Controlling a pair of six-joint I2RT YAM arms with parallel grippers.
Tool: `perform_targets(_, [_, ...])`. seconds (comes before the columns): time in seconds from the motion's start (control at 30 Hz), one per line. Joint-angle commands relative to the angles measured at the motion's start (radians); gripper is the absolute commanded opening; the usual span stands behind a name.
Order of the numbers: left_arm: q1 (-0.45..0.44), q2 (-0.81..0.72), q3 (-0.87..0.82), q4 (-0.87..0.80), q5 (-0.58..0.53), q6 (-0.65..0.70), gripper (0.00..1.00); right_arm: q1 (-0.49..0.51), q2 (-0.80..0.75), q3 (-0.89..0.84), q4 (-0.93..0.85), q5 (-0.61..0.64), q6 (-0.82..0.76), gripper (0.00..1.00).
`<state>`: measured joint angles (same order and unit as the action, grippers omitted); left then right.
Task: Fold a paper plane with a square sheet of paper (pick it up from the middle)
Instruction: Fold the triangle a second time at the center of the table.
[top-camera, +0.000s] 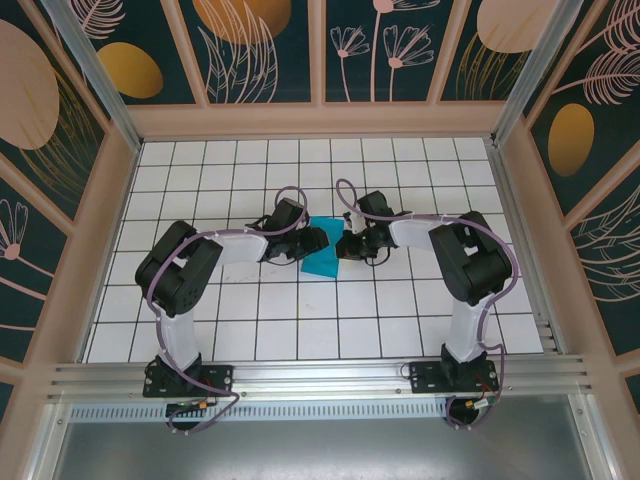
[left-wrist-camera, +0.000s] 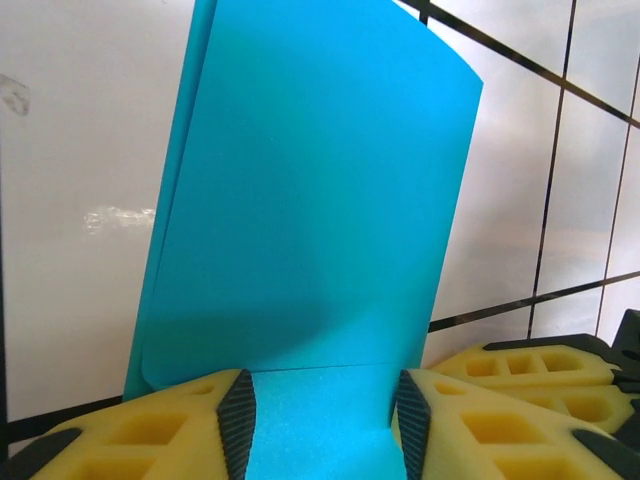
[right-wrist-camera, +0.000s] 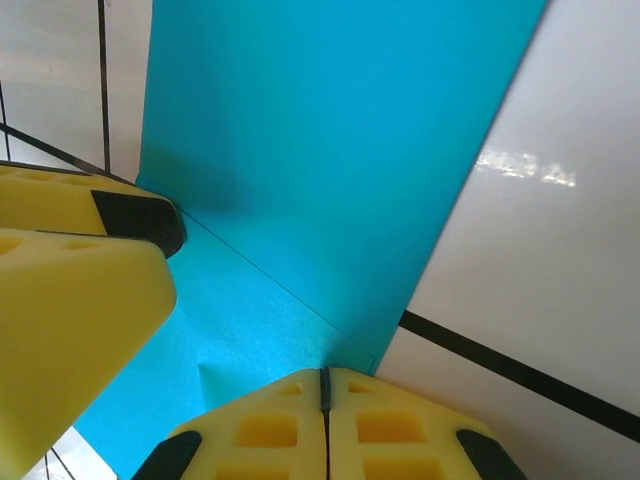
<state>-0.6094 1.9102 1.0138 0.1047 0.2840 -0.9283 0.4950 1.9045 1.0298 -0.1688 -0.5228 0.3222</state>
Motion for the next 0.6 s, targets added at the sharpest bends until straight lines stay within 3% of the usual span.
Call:
perform_targets(0.0, [0.057, -0.006, -0.002, -0.069, -0.11, 0.04, 0.49, 0.0, 0.082, -0.063, -0.123, 0.213, -0.023, 0.08])
perform_targets(0.23, [0.071, -0.076, -0.01, -0.068, -0.162, 0.085, 0.5, -0.001, 0.082, -0.064, -0.12, 0.21, -0.023, 0.07])
perform_targets(0.37, [0.062, -0.132, -0.07, 0.052, -0.065, 0.077, 0.46, 0.0, 0.08, -0.064, -0.118, 0.207, -0.021, 0.07])
perform_targets(0.57, [0.018, -0.121, -0.09, 0.113, 0.041, 0.049, 0.32, 0.0, 0.08, -0.063, -0.114, 0.2, -0.015, 0.08])
